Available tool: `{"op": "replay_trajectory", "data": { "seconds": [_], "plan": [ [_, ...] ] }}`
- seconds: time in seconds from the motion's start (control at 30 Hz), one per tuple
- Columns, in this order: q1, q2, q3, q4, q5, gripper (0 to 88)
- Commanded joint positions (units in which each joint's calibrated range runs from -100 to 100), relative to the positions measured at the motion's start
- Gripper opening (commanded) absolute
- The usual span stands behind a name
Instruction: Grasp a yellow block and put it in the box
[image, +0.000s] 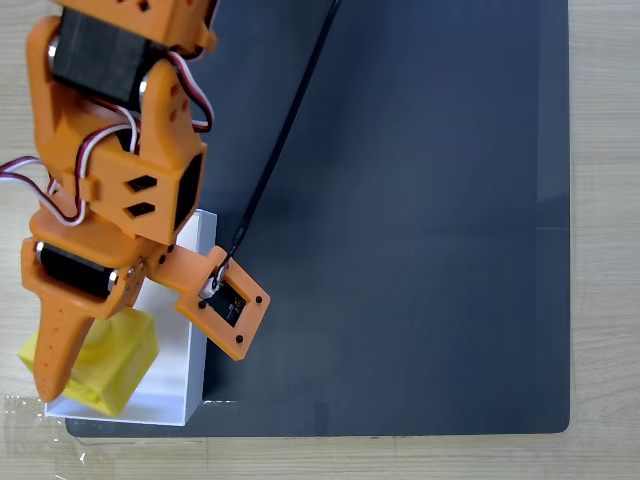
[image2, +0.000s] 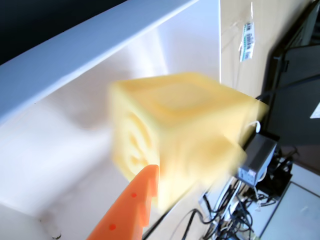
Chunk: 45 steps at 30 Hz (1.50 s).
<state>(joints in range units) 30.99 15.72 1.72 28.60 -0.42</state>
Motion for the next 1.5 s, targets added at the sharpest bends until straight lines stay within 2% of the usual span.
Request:
{"op": "replay_trajectory", "data": {
  "seconds": [0.0, 0.27, 0.5, 0.6, 0.77, 0.87, 0.97, 1.13, 1.47],
  "plan": [
    [0.4, -1.1, -2.9, 0.5, 0.2, 37.5],
    [-0.3, -2.4, -3.9, 0.4, -0.3, 37.5],
    [-2.0, -12.1, -2.9, 0.9, -1.9, 36.4],
    [-3.0, -19.4, -3.7, 6.3, -5.2, 27.4],
    [-6.1, -35.6, -2.6, 23.5, -7.1, 1.0],
    [-9.8, -45.1, 0.4, 34.1, -6.9, 2.3],
    [-15.0, -54.1, 7.1, 39.8, -4.5, 1.1],
    [-21.7, -69.3, 25.6, 40.2, 1.0, 1.0],
    [-23.6, -104.9, 71.7, 40.6, 3.4, 1.0]
  ]
}}
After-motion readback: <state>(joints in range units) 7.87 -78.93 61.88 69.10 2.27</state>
